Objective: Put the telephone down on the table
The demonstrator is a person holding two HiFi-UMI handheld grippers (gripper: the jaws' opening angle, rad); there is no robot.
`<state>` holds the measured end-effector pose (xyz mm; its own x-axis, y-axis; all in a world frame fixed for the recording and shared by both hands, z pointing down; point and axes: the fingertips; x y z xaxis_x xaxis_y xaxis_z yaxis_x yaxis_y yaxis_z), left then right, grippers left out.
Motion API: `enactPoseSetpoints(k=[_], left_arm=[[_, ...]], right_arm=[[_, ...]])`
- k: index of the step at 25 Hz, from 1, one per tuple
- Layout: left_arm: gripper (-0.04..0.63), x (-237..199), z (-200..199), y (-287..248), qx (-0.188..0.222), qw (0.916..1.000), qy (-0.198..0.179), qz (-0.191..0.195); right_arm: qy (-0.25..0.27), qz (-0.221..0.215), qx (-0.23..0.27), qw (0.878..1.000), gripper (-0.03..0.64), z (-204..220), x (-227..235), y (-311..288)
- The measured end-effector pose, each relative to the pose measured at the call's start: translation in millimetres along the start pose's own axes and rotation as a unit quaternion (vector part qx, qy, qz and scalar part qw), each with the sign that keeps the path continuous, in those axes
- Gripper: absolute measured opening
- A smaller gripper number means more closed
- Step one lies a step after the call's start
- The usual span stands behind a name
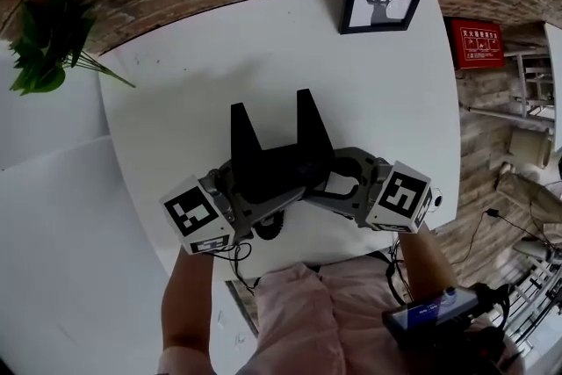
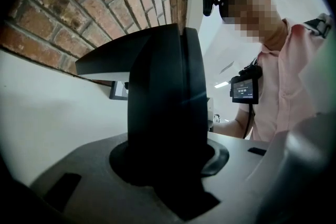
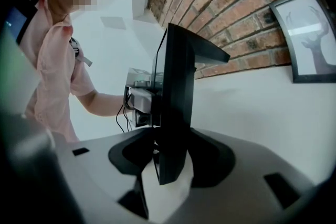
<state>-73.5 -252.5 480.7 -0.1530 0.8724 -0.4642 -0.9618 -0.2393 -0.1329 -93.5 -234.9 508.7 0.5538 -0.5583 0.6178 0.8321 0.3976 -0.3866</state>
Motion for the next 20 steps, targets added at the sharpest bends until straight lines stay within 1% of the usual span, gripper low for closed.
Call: enactPoseSetpoints(k=[2, 5, 8, 11, 13, 16, 20], left_arm=[[0.166, -2.7, 3.8, -0.7, -0.001, 1.0000, 0.006, 0.000], [0.166, -6.4, 8.9, -1.7, -0.002, 0.9999, 0.013, -0.001], [0.166, -10.4, 14.3, -2.6, -0.004, 0.9998, 0.020, -0.001], [0.166, -14.1, 20.0, -3.8, -0.008, 0.9996, 0.025, -0.003], [0.166, -15.8, 23.1, -4.4, -0.008, 0.9995, 0.031, -0.002], [0.166, -19.9, 24.5, -3.2, 0.001, 0.9988, 0.049, 0.000], [0.167, -26.4, 25.5, -0.4, 0.014, 0.9963, 0.085, -0.001]], right_arm=[[-0.011, 0.000, -0.003, 1.000, 0.204, 0.6, 1.1, -2.1], [-0.004, 0.003, -0.014, 1.000, 0.206, 10.6, 8.9, -2.9], [-0.017, 0.005, -0.014, 1.000, 0.207, 10.2, 10.9, -6.4], [-0.007, 0.009, -0.022, 1.000, 0.209, 19.4, 19.2, -7.7], [-0.009, 0.011, -0.029, 0.999, 0.209, 24.4, 22.2, -7.9], [-0.016, 0.011, -0.026, 0.999, 0.210, 23.5, 24.3, -9.3], [-0.022, 0.008, -0.024, 0.999, 0.213, 19.6, 25.8, -11.6]])
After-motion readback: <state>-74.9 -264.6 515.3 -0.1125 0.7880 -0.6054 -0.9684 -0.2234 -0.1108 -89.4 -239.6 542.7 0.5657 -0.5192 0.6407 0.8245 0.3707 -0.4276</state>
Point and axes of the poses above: the fingertips, and each gripper's own axes: y backward along the fingers, x to its right, z out of its underside, and after that the axes turned 8 degrees about -y, right-handed
